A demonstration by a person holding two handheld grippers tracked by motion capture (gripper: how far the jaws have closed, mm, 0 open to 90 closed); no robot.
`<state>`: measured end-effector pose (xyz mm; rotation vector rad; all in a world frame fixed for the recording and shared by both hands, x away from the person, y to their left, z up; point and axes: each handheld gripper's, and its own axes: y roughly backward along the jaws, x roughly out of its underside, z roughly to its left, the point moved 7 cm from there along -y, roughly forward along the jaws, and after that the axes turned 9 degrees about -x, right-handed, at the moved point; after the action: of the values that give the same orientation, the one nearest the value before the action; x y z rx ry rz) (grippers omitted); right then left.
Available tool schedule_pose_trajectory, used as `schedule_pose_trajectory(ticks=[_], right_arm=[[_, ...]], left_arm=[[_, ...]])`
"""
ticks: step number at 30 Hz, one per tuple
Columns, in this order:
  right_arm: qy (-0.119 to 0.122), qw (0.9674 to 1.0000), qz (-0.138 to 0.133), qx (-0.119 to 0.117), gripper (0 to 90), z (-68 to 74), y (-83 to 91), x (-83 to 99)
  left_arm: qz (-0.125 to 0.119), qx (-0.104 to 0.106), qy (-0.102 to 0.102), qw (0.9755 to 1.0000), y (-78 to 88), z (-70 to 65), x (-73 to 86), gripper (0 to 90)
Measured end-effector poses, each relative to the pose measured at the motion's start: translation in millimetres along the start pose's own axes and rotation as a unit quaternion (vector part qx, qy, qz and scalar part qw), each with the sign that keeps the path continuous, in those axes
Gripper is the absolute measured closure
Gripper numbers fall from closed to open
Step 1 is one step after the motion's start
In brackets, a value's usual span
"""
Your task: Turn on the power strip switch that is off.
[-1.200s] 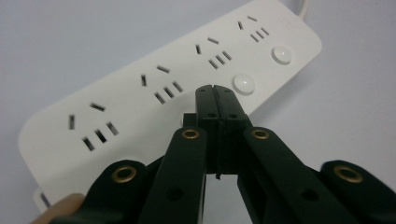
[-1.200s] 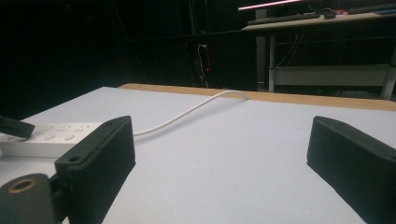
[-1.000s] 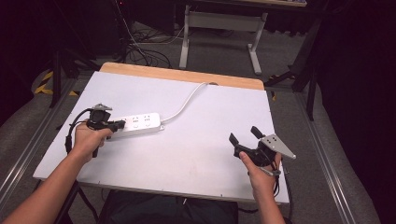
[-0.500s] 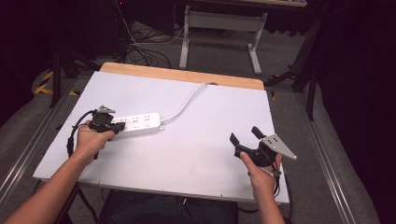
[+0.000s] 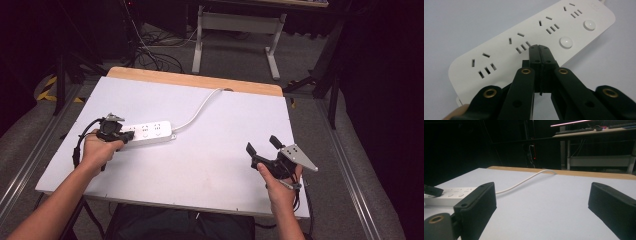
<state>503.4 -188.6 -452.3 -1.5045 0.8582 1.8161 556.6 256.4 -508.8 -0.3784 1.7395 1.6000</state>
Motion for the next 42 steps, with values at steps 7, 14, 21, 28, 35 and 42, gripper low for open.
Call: schedule_pose_trajectory(ticks=[7, 14, 21, 28, 35, 42], right_arm=[[0.001, 1.0, 0.001, 0.001, 8.5, -0.7, -0.6, 0.4], [0.002, 1.0, 0.002, 0.0, 8.7, -0.2, -1.0, 0.7], [0.0, 1.0, 0.002, -0.002, 8.7, -0.9, -1.5, 0.7], [0.0, 1.0, 0.004, -0.002, 8.7, -0.4, -1.8, 0.8], [0.001, 1.0, 0.003, -0.001, 8.7, -0.6, -1.5, 0.7], [0.001, 1.0, 0.003, 0.0, 8.8, -0.7, -1.1, 0.9]], left_arm=[[0.0, 0.002, -0.004, 1.0, 0.0, 0.2, -0.3, 90.0], [0.005, 0.009, 0.005, 0.9999, 0.2, 0.7, -0.5, 90.0], [0.004, 0.024, 0.023, 0.9994, 0.5, 3.8, -1.8, 89.9], [0.004, 0.021, 0.015, 0.9997, 0.7, 3.6, -2.1, 89.8], [0.002, 0.021, 0.011, 0.9997, 0.5, 3.8, -2.3, 89.8], [0.002, 0.019, 0.009, 0.9998, 0.6, 4.1, -2.3, 89.8]])
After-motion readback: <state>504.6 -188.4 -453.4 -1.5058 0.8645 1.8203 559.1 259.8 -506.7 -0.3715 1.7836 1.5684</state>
